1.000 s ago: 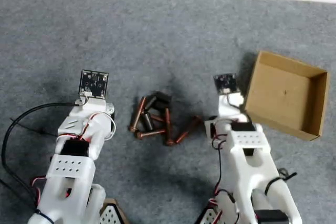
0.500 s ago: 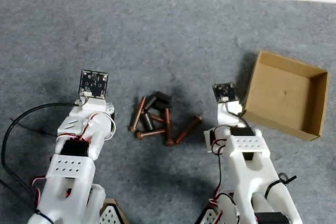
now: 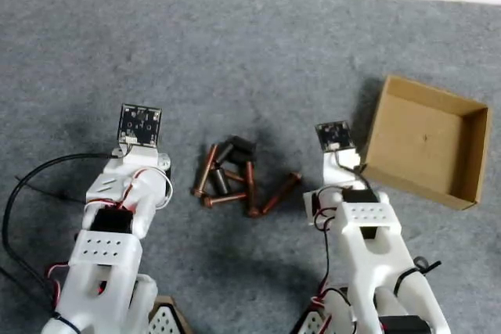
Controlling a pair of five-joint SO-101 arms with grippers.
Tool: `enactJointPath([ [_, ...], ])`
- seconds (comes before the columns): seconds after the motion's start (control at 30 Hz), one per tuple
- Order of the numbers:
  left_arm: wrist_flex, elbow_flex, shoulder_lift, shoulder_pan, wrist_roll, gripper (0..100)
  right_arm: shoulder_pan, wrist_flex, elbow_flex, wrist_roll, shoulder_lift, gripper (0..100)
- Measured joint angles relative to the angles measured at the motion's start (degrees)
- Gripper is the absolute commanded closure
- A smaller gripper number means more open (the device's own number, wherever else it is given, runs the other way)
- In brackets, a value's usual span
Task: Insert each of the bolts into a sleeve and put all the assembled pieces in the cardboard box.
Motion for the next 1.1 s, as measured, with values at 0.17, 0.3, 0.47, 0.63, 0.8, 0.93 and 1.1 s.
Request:
enactJointPath([
  [0.17, 0.0, 0.0, 0.0, 0.0, 0.0, 99, -1.5, 0.0, 0.0, 0.5, 0.0, 85.4],
  [0.3, 0.0, 0.2, 0.0, 0.0, 0.0, 99, -1.7, 0.0, 0.0, 0.5, 0.0, 85.4],
  [0.47, 0.0, 0.7, 0.0, 0.0, 0.0, 99, -1.7, 0.0, 0.0, 0.5, 0.0, 85.4],
  [0.63, 0.0, 0.7, 0.0, 0.0, 0.0, 99, -1.7, -1.1, 0.0, 0.7, 0.0, 85.4],
  [0.8, 0.0, 0.7, 0.0, 0.0, 0.0, 99, -1.7, -1.8, 0.0, 0.7, 0.0, 85.4],
  [0.93, 0.0, 0.7, 0.0, 0.0, 0.0, 99, -1.7, -2.1, 0.0, 0.7, 0.0, 85.4],
  [1.1, 0.0, 0.7, 0.0, 0.0, 0.0, 99, -1.7, -2.1, 0.0, 0.8, 1.9, 85.4],
])
